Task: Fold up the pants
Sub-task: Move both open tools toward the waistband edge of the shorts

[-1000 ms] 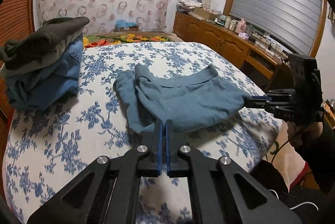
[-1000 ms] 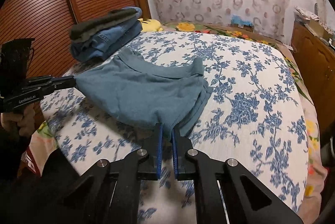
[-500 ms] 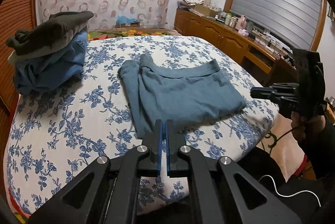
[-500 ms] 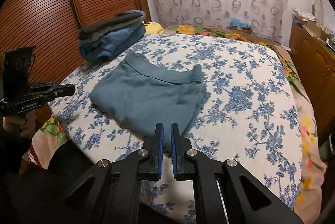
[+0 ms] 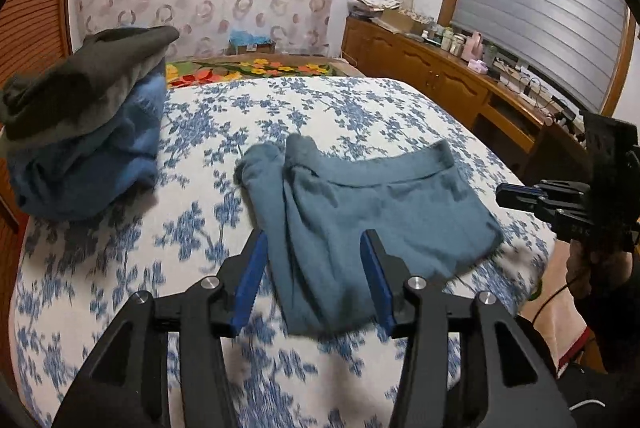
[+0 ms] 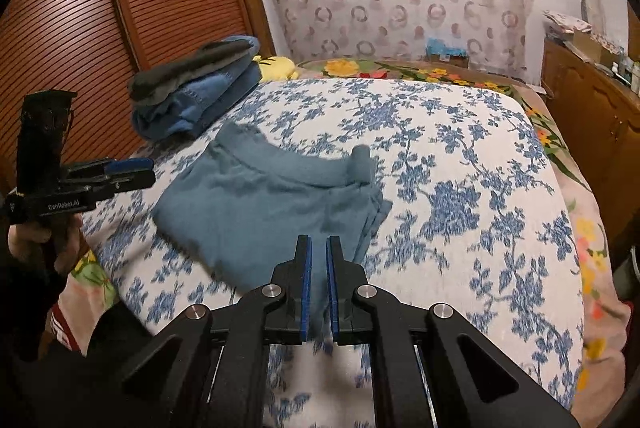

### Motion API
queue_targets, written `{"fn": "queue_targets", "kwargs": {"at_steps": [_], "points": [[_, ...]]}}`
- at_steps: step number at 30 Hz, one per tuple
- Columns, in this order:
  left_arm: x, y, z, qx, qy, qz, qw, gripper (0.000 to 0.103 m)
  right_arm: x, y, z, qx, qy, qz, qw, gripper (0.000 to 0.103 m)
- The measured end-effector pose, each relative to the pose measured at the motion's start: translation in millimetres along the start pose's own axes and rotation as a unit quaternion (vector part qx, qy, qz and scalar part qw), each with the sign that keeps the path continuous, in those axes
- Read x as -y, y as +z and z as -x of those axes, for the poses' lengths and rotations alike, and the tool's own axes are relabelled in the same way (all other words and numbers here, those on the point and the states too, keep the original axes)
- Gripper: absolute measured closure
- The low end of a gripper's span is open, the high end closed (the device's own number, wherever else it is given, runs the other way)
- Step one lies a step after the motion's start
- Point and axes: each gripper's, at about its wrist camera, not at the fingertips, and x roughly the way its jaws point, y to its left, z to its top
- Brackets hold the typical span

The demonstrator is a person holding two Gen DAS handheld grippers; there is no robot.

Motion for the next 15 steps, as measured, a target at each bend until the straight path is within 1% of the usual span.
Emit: {"fn": "queue_targets", "kwargs": {"at_steps": [2, 4, 5, 7, 11, 13, 15], "points": [[-1, 7, -7, -0.001, 0.007, 0.0, 1.0, 0.054, 1, 4, -8, -0.004, -0.004, 0.0, 1.0, 0.082], [-2, 13, -16, -0.008, 0.009, 0.0, 0.9999, 0.054, 2, 8, -18, -0.007, -0.017, -0.004, 1.0, 0.06], [-3, 15, -21, -0.01, 0.009, -0.001, 0.9999, 0.054, 3, 9, -22, -0.009, -0.024, -0.006, 1.0, 0.056], [-4, 20, -30, -0.016, 0.009, -0.001, 0.9998, 0.054, 5, 12, -31, -0.014, -0.033, -0.011, 0.999, 0.053], [-9, 27, -46, -0.033, 0.015, 0.003, 0.9994, 0.054, 10, 18, -44, -0.026, -0.047, -0.025, 0.998, 0.053], [-11, 29, -54, -0.041, 0.019, 0.005, 0.9989, 0.054, 11, 21, -49, -0.03, -0.04, -0.03, 0.998, 0.053], [-14, 29, -59, -0.046, 0.02, 0.01, 0.9987, 0.054, 14, 24, -55, -0.035, -0.05, -0.038, 0.997, 0.053]]}}
